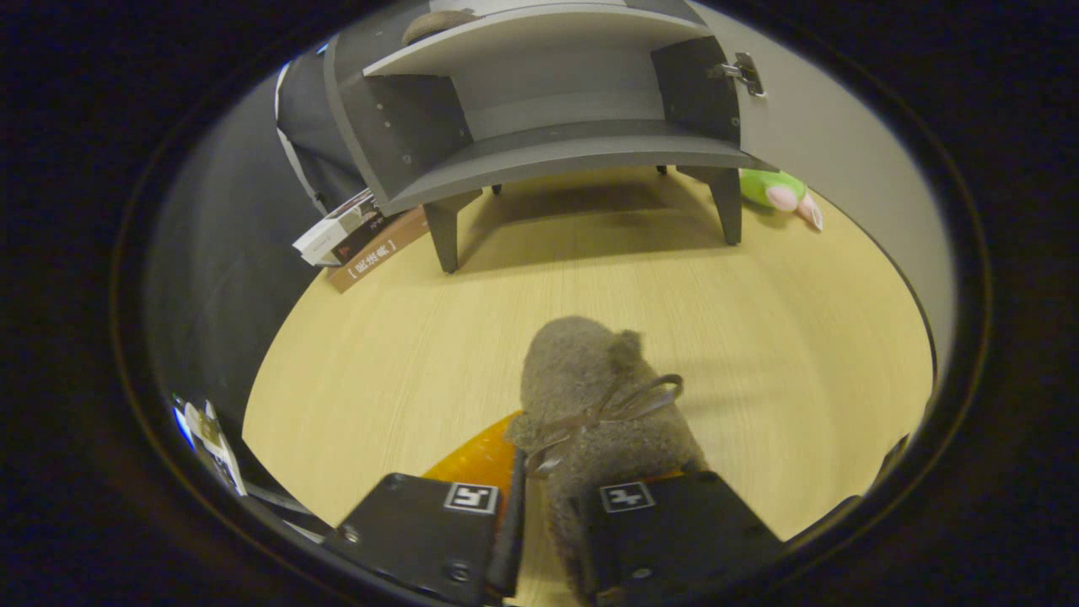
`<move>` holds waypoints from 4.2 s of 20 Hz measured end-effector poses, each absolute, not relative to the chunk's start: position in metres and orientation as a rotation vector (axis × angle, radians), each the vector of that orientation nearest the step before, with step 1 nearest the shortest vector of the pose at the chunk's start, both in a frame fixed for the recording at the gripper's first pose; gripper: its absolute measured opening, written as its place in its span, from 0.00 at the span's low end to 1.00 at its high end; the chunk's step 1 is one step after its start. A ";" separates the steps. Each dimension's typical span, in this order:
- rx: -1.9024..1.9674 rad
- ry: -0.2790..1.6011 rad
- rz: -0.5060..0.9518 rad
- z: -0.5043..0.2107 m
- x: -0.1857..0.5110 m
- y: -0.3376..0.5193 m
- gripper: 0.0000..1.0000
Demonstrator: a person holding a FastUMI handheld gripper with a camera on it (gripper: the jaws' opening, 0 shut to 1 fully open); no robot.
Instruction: Open the shoe cabinet door, grab the shoes and put them into the shoe cabinet, then close the shoe cabinet door.
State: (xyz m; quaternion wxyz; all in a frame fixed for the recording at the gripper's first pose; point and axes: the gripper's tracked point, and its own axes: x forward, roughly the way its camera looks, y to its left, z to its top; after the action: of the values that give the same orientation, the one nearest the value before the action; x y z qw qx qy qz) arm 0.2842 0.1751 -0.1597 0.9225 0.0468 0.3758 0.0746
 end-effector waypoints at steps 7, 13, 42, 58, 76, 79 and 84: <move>0.094 0.721 0.209 -0.120 0.278 0.174 0.07; 0.091 0.567 0.253 -0.018 0.275 0.184 0.07; -0.011 0.120 0.140 0.306 0.541 0.198 0.07; -0.016 0.359 0.054 0.255 0.613 0.176 0.29; -0.057 0.099 0.128 0.315 0.315 0.193 1.00; -0.051 0.054 0.132 0.327 0.232 0.189 1.00; -0.011 0.021 0.126 0.326 0.102 0.153 1.00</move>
State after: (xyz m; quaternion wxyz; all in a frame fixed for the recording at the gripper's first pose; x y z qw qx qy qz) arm 0.1025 0.1535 0.3259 0.9980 -0.0056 0.0103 0.0627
